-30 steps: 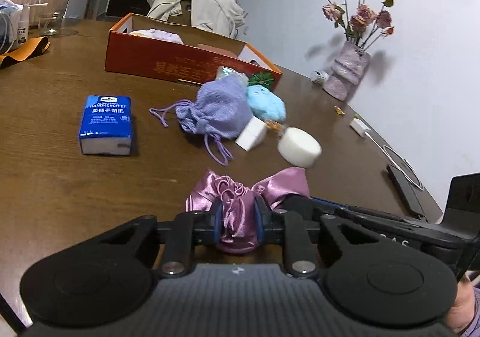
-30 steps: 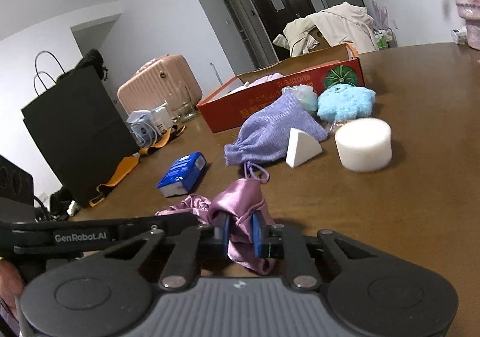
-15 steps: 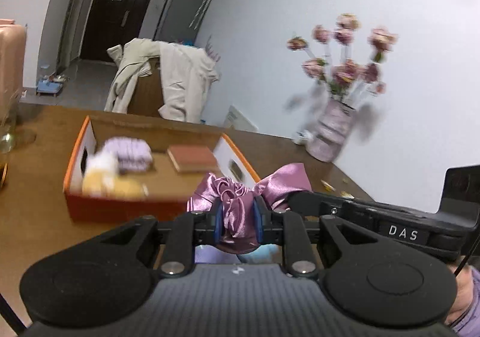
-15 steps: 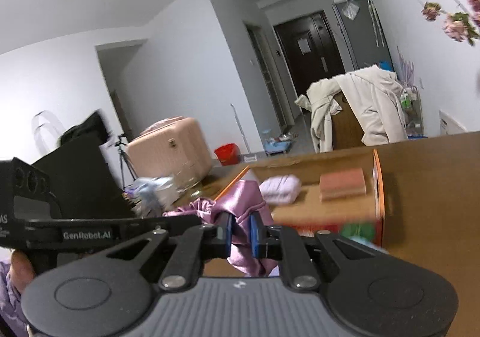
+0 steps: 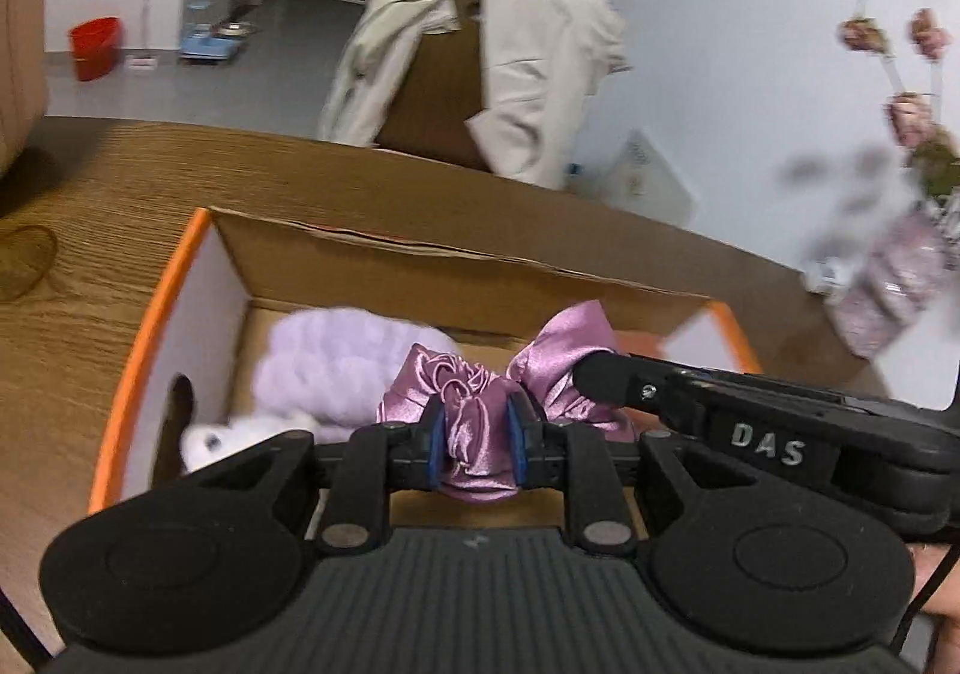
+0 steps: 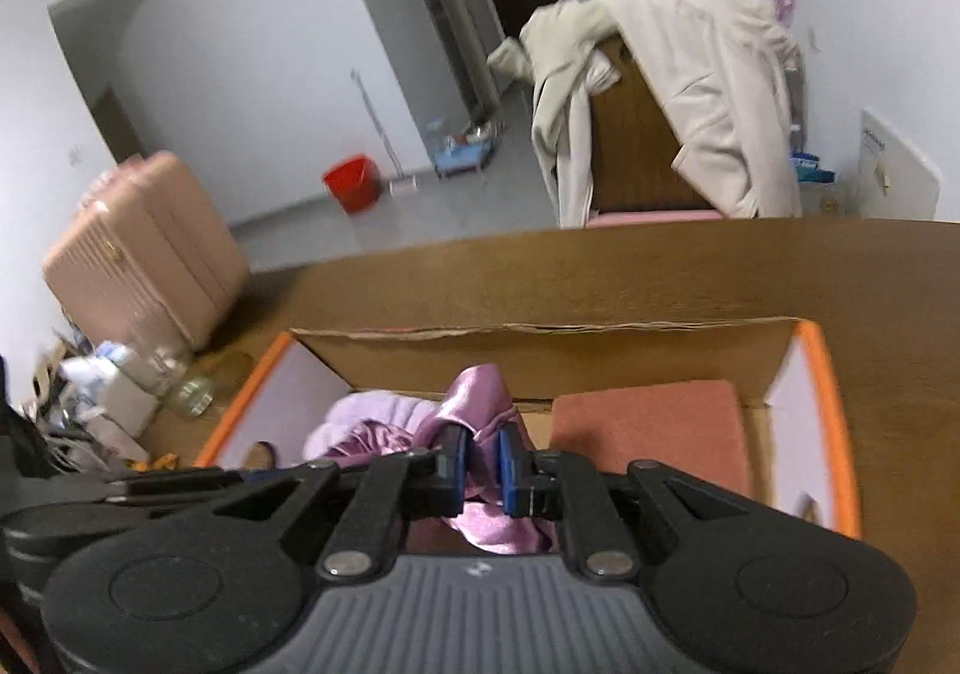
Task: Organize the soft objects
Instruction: 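Carry the pink scrunchie over the box toward the towel, then lower the scrunchie into the box and open the right tool, then withdraw the right tool from the box toward the blue tissue pack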
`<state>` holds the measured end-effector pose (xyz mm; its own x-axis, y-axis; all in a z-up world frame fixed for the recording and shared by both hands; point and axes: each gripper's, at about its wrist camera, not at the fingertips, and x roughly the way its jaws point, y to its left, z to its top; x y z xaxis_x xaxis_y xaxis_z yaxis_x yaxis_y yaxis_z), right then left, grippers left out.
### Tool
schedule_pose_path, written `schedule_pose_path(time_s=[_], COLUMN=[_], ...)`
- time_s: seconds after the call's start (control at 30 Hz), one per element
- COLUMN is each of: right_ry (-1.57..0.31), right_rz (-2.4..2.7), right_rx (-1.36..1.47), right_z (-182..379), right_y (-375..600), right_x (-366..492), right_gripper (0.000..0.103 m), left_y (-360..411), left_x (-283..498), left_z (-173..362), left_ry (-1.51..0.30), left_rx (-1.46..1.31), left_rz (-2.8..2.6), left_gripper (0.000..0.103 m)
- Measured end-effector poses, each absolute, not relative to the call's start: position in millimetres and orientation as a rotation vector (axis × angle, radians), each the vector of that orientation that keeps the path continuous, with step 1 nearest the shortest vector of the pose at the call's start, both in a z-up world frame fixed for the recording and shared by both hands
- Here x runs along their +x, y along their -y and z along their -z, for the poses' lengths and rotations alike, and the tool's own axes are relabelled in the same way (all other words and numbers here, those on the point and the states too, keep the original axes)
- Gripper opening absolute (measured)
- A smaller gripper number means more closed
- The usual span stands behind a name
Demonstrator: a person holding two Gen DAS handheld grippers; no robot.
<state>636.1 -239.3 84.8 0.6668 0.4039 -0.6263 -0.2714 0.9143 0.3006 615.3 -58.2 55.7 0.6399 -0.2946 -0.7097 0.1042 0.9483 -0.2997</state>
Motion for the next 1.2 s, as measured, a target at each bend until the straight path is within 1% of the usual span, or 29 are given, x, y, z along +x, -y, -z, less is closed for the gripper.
schedule_pose_path(time_s=[0.07,0.13,0.17,0.2,0.23,0.33,0.37,0.4,0.47,0.5,0.53,0.6,0.67,0.7,0.77,0.97,1.1,1.2], right_ry=[-0.756,-0.765,-0.787,-0.814,-0.829,-0.825,-0.824,-0.821,-0.808,-0.803,-0.794,-0.760,-0.723,-0.706,-0.667,-0.557,-0.497,-0.438], right_rz=[-0.395,-0.382,-0.370,-0.363,-0.356,-0.339,-0.321,-0.304,-0.299,-0.292,-0.279,-0.277,-0.284,-0.287,-0.293,-0.293,-0.292,-0.288], right_rx=[0.188,0.166,0.170,0.182,0.191,0.157,0.140,0.133,0.137,0.141,0.147,0.154,0.153,0.151,0.146,0.086,0.050,0.053], right_z=[-75,-65,-59,-55,-52,-49,-50,-52,-57,-62,-69,-86,-109,-120,-142,-198,-220,-224], right_y=[231,225,224,226,229,232,232,232,233,236,238,243,248,250,256,277,288,294], right_x=[650,661,666,671,673,670,667,666,661,658,653,640,621,612,586,497,439,394], right_gripper=[0.011,0.016,0.017,0.020,0.020,0.020,0.022,0.026,0.032,0.040,0.048,0.050,0.051,0.052,0.055,0.066,0.071,0.074], left_y=[53,51,50,49,49,54,55,56,54,52,49,46,41,38,32,12,7,4], left_x=[623,628,629,630,631,630,629,629,626,625,619,604,586,579,555,474,424,379], left_z=[-47,-41,-40,-40,-40,-41,-41,-41,-46,-49,-57,-74,-97,-106,-128,-180,-203,-209], left_ry=[-0.861,-0.875,-0.877,-0.881,-0.883,-0.878,-0.871,-0.869,-0.876,-0.874,-0.857,-0.811,-0.773,-0.758,-0.715,-0.616,-0.558,-0.512], left_rx=[-0.244,-0.252,-0.254,-0.262,-0.272,-0.258,-0.248,-0.244,-0.231,-0.228,-0.221,-0.192,-0.172,-0.167,-0.142,-0.066,-0.033,-0.021], left_rz=[0.184,0.181,0.168,0.159,0.161,0.172,0.181,0.182,0.181,0.184,0.176,0.165,0.171,0.174,0.170,0.160,0.162,0.161], left_gripper=[0.025,0.033,0.035,0.037,0.040,0.040,0.040,0.042,0.051,0.061,0.067,0.068,0.071,0.074,0.077,0.081,0.085,0.087])
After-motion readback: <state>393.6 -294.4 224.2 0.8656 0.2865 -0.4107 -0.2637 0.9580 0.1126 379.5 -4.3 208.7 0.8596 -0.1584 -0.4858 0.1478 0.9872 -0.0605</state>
